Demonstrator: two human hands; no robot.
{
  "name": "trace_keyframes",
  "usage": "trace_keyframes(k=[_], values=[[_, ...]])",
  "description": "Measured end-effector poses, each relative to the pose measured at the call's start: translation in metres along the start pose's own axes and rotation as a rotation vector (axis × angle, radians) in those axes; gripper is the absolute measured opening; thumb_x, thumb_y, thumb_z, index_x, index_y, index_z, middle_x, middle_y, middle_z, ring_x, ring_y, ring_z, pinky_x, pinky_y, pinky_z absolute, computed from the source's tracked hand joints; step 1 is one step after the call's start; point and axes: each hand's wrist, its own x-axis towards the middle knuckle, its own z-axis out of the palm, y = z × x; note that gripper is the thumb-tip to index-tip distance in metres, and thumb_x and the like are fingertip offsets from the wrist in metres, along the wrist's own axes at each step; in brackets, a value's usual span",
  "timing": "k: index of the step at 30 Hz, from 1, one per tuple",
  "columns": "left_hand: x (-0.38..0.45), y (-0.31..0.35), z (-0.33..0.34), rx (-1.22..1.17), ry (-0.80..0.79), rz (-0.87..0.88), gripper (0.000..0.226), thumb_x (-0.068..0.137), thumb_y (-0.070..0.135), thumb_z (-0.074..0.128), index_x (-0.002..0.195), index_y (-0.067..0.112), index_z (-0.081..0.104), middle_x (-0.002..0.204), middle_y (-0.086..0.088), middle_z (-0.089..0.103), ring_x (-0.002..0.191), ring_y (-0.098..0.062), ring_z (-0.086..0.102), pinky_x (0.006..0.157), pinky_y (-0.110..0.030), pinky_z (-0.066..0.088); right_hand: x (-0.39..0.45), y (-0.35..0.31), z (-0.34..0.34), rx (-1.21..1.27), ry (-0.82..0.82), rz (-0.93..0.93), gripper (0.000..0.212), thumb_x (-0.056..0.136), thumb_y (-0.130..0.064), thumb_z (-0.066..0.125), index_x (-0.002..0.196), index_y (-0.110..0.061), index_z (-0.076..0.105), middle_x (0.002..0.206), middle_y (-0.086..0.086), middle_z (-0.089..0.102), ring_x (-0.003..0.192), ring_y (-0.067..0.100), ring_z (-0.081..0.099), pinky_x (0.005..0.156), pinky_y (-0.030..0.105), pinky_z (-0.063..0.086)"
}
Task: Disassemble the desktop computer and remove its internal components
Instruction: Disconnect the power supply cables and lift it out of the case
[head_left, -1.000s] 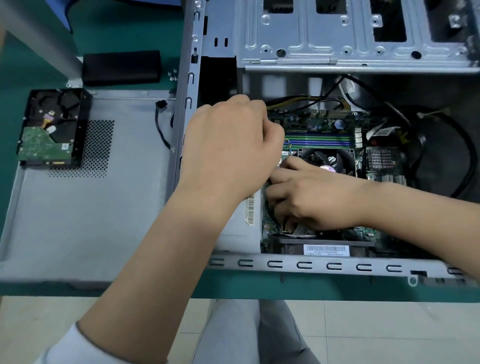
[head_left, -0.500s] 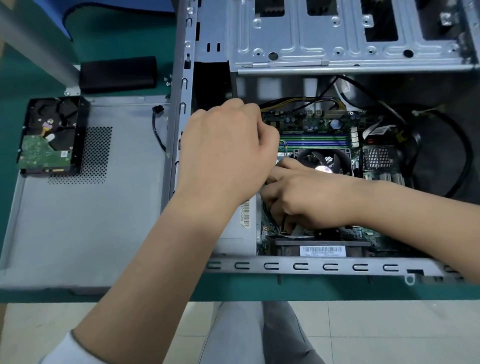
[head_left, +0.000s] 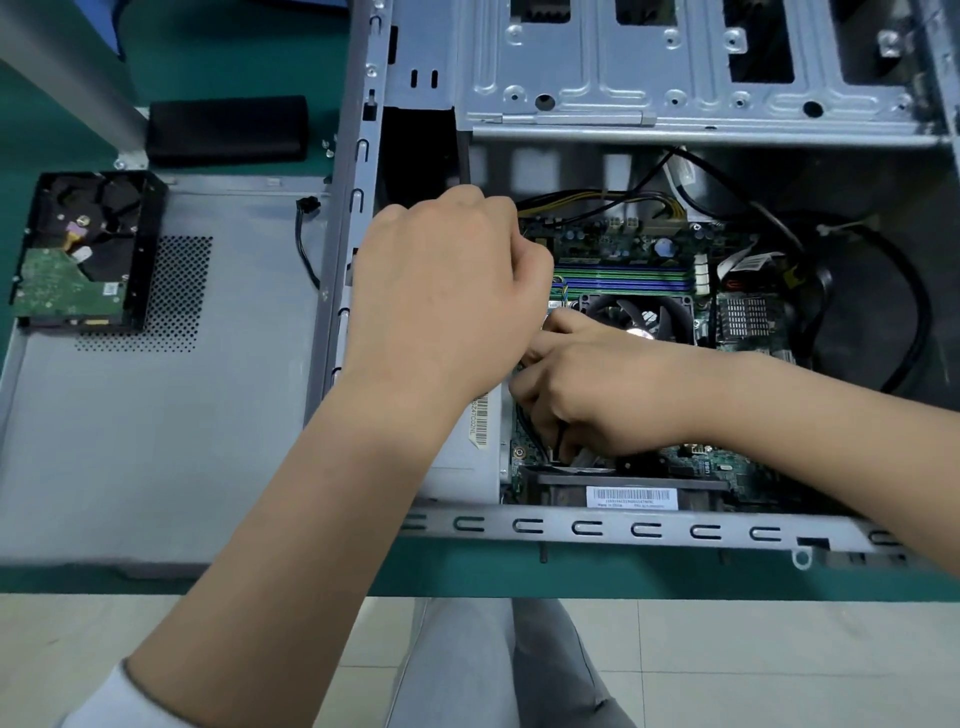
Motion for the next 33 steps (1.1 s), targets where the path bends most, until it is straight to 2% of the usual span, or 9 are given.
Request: trace_keyframes(k=[6, 11, 19, 21, 23, 25, 27, 30, 33], values=[[0.001, 0.000, 0.000, 0.001, -0.012, -0.011, 0.023, 0.090, 0.030, 0.038, 0.076, 0.019, 0.052, 0.074, 0.002, 0.048, 0.062, -0.023, 0.040, 0.073, -0.034, 0.033, -0.004, -0.003, -0.001, -0.005, 0.001, 0.057, 0.015, 0.082, -0.037, 0.052, 0.081, -0.028, 0.065, 0.082, -0.016, 0.056, 0.104, 0.014, 0.033, 0.081, 0.031, 0.018], [0.002, 0.001, 0.002, 0.023, -0.032, -0.011, 0.027, 0.090, 0.032, 0.037, 0.084, 0.019, 0.060, 0.080, 0.001, 0.052, 0.065, -0.021, 0.039, 0.076, -0.035, 0.034, -0.001, -0.006, -0.005, -0.063, -0.025, 0.083, 0.017, 0.083, -0.035, 0.051, 0.082, -0.025, 0.065, 0.082, -0.012, 0.058, 0.105, 0.015, 0.035, 0.096, 0.044, 0.024], [0.003, 0.000, 0.002, 0.013, -0.032, -0.009, 0.026, 0.089, 0.033, 0.038, 0.083, 0.020, 0.060, 0.077, 0.005, 0.047, 0.065, -0.019, 0.038, 0.071, -0.030, 0.026, 0.001, -0.004, -0.003, 0.005, -0.067, 0.065, 0.014, 0.081, -0.029, 0.053, 0.080, -0.026, 0.067, 0.081, -0.014, 0.055, 0.099, 0.012, 0.036, 0.098, 0.040, 0.030], [0.003, -0.001, 0.003, 0.005, -0.029, -0.006, 0.026, 0.088, 0.033, 0.038, 0.081, 0.020, 0.059, 0.076, 0.005, 0.047, 0.066, -0.018, 0.040, 0.071, -0.029, 0.026, 0.001, -0.006, -0.008, 0.031, -0.051, 0.056, 0.011, 0.078, -0.028, 0.056, 0.071, -0.023, 0.064, 0.073, -0.013, 0.050, 0.086, 0.013, 0.030, 0.095, 0.041, 0.033], [0.004, -0.001, 0.003, 0.003, -0.022, -0.003, 0.026, 0.089, 0.034, 0.037, 0.079, 0.020, 0.057, 0.075, 0.004, 0.047, 0.066, -0.018, 0.041, 0.071, -0.030, 0.026, 0.001, -0.009, -0.009, 0.043, 0.062, 0.022, 0.012, 0.064, -0.022, 0.068, 0.056, -0.021, 0.059, 0.061, -0.011, 0.043, 0.074, 0.013, 0.017, 0.082, 0.042, 0.043], [0.003, -0.001, 0.002, -0.003, -0.018, -0.003, 0.025, 0.089, 0.034, 0.037, 0.078, 0.020, 0.055, 0.074, 0.005, 0.047, 0.066, -0.018, 0.041, 0.071, -0.029, 0.026, 0.001, -0.010, -0.009, 0.046, 0.171, 0.027, 0.018, 0.049, -0.017, 0.074, 0.046, -0.020, 0.057, 0.052, -0.009, 0.045, 0.072, 0.014, 0.017, 0.070, 0.040, 0.049], [0.003, -0.001, 0.002, -0.015, -0.014, 0.002, 0.024, 0.089, 0.033, 0.038, 0.076, 0.020, 0.054, 0.072, 0.005, 0.046, 0.066, -0.018, 0.042, 0.071, -0.030, 0.028, 0.001, -0.010, -0.011, 0.030, 0.153, 0.038, 0.014, 0.052, -0.018, 0.073, 0.050, -0.020, 0.060, 0.055, -0.009, 0.048, 0.073, 0.014, 0.020, 0.073, 0.042, 0.049], [0.002, -0.001, 0.001, -0.031, -0.002, 0.013, 0.022, 0.088, 0.032, 0.039, 0.072, 0.020, 0.050, 0.069, 0.005, 0.044, 0.064, -0.018, 0.041, 0.070, -0.031, 0.029, 0.000, -0.006, -0.009, 0.022, 0.025, 0.045, 0.002, 0.067, -0.019, 0.064, 0.065, -0.020, 0.065, 0.066, -0.010, 0.050, 0.078, 0.013, 0.020, 0.084, 0.043, 0.042], [0.001, -0.001, 0.001, -0.018, 0.001, 0.023, 0.023, 0.087, 0.031, 0.040, 0.070, 0.019, 0.050, 0.067, 0.005, 0.044, 0.062, -0.018, 0.040, 0.068, -0.029, 0.026, 0.001, -0.008, -0.010, 0.030, 0.020, 0.011, 0.004, 0.063, -0.020, 0.069, 0.062, -0.020, 0.065, 0.063, -0.010, 0.047, 0.076, 0.013, 0.019, 0.079, 0.038, 0.045]])
